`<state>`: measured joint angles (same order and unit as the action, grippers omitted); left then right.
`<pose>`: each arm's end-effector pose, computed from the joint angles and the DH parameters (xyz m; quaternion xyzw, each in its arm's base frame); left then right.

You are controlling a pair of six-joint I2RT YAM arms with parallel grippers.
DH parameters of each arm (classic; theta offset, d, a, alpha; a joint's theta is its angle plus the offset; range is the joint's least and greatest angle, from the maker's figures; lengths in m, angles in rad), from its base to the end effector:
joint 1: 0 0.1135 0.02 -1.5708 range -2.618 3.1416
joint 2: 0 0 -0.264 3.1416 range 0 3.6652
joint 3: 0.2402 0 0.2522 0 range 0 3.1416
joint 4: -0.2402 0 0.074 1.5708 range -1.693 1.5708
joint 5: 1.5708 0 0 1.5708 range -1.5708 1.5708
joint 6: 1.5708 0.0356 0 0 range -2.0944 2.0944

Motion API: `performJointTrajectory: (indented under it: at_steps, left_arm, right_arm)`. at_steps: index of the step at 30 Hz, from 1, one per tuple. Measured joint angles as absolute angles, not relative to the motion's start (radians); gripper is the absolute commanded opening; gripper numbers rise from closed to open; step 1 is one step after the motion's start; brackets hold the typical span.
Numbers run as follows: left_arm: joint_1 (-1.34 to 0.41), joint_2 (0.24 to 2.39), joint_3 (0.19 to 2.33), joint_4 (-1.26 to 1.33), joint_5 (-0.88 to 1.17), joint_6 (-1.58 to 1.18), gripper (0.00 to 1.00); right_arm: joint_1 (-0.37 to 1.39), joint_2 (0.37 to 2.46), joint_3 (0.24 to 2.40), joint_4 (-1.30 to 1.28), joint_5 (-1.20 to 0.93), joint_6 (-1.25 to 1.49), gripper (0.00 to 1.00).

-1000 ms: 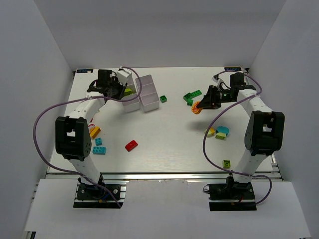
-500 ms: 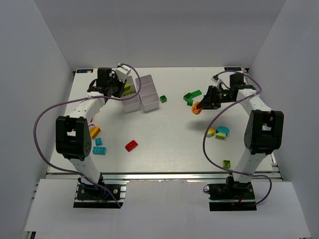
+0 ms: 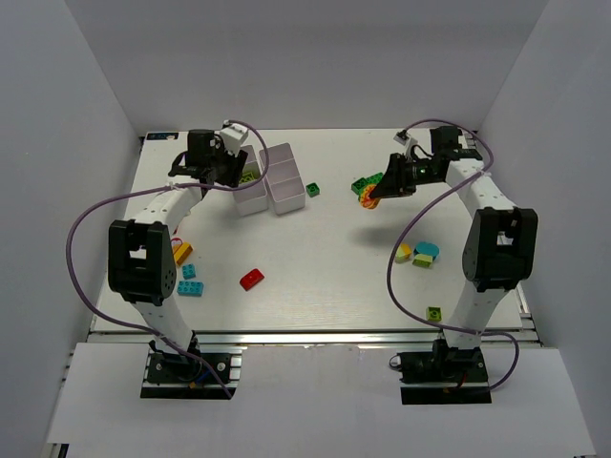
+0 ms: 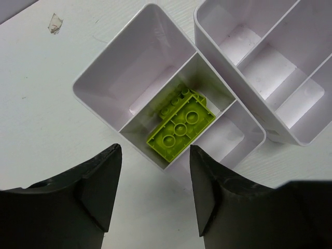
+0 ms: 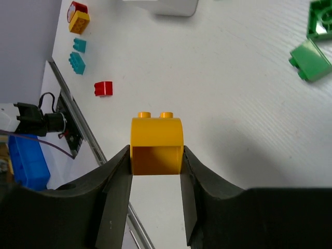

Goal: Sort the legos into containers by color

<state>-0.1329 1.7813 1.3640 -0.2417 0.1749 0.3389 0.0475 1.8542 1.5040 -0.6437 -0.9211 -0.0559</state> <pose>0.4052 -0.0604 0.2605 0.2464 0.8607 -0.0329 0.4443 0.3948 0.0471 0.2592 -0.1706 0.8511 0.4250 0.2566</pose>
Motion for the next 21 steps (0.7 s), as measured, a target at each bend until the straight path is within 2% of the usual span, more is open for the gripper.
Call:
performJointTrajectory:
  at_steps: [3, 4, 6, 7, 8, 10, 12, 13, 14, 15, 18, 21]
  left_arm:
    - [-0.134, 1.777, 1.361, -0.231, 0.172, 0.308, 0.64]
    - [-0.134, 1.773, 1.356, -0.226, 0.168, 0.295, 0.59]
    - [-0.134, 1.745, 1.333, -0.215, 0.152, 0.250, 0.42]
    - [-0.134, 1.724, 1.317, -0.207, 0.138, 0.215, 0.25]
    - [-0.134, 1.702, 1.300, -0.202, 0.122, 0.180, 0.17]
    - [-0.130, 1.639, 1.268, -0.202, 0.073, 0.072, 0.12]
    - [-0.117, 1.576, 1.247, -0.214, 0.022, -0.050, 0.22]
    - [-0.104, 1.551, 1.240, -0.221, 0.013, -0.100, 0.32]
    - [-0.083, 1.520, 1.230, -0.232, 0.010, -0.159, 0.49]
    - [-0.062, 1.499, 1.220, -0.236, 0.010, -0.201, 0.55]
    - [0.030, 1.430, 1.159, -0.266, 0.049, -0.327, 0.66]
    - [0.101, 1.377, 1.066, -0.300, 0.093, -0.406, 0.69]
  right_arm:
    - [0.085, 1.877, 1.568, -0.681, -0.913, -0.116, 0.00]
    - [0.095, 1.884, 1.588, -0.688, -0.910, -0.135, 0.00]
    - [0.131, 1.892, 1.635, -0.696, -0.892, -0.189, 0.00]
    - [0.154, 1.892, 1.655, -0.694, -0.882, -0.216, 0.00]
    - [0.172, 1.892, 1.669, -0.692, -0.872, -0.236, 0.00]
    - [0.230, 1.892, 1.698, -0.656, -0.841, -0.282, 0.00]
    - [0.294, 1.892, 1.707, -0.596, -0.794, -0.320, 0.00]
    - [0.326, 1.892, 1.706, -0.555, -0.766, -0.335, 0.00]
    - [0.366, 1.892, 1.705, -0.509, -0.728, -0.353, 0.00]
    - [0.391, 1.892, 1.705, -0.472, -0.701, -0.364, 0.00]
    - [0.488, 1.900, 1.708, -0.301, -0.595, -0.411, 0.00]
    - [0.551, 1.952, 1.761, -0.165, -0.503, -0.448, 0.00]
